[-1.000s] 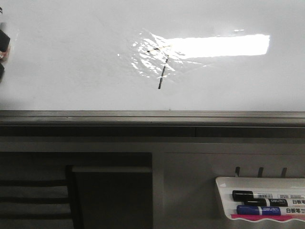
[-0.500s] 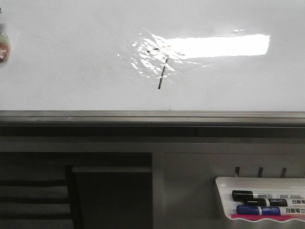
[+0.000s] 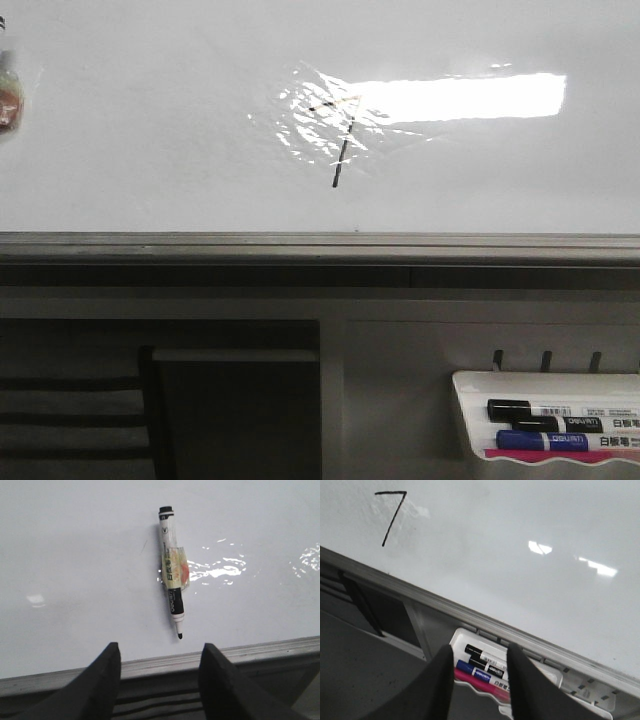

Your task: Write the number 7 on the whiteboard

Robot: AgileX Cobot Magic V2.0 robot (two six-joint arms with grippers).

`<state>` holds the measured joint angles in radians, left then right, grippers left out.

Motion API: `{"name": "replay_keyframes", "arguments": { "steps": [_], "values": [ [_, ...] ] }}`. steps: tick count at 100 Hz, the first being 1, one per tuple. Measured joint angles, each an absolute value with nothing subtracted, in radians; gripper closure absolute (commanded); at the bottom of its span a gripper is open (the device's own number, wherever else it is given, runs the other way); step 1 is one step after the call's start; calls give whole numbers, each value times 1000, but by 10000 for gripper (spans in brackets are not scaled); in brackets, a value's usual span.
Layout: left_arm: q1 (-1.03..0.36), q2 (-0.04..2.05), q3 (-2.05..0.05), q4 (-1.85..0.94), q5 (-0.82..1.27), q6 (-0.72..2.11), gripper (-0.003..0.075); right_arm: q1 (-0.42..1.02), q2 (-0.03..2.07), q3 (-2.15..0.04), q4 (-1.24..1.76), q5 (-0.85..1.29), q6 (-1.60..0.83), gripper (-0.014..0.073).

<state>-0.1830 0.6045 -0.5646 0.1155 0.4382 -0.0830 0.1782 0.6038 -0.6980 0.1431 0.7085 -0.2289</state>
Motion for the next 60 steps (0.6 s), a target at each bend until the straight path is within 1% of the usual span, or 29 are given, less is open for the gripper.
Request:
{"name": "replay_keyframes", "arguments": {
  "steps": [8,14,19,21,27,33,38,60],
  "values": [
    [-183,564,-516,115,382,-83,411,178,559,-636,145,637,-227,417],
    [-183,554,-490,115,358,-83,456,178,526,-606,147,593,-227,489],
    [-183,551,-477,115,345,-83,521,178,504,-584,149,572,-227,559],
    [-183,551,-475,115,340,-83,538,178,496,-580,149,566,-227,599],
    [-183,551,-468,115,329,-83,619,178,481,-568,149,558,-227,665],
    [-183,551,-465,115,315,-83,694,178,473,-564,149,551,-227,665],
    [-183,551,-465,115,304,-83,741,178,471,-559,149,550,-227,665],
    [-183,551,-464,115,295,-83,741,178,471,-551,149,545,-227,665]
  ]
}}
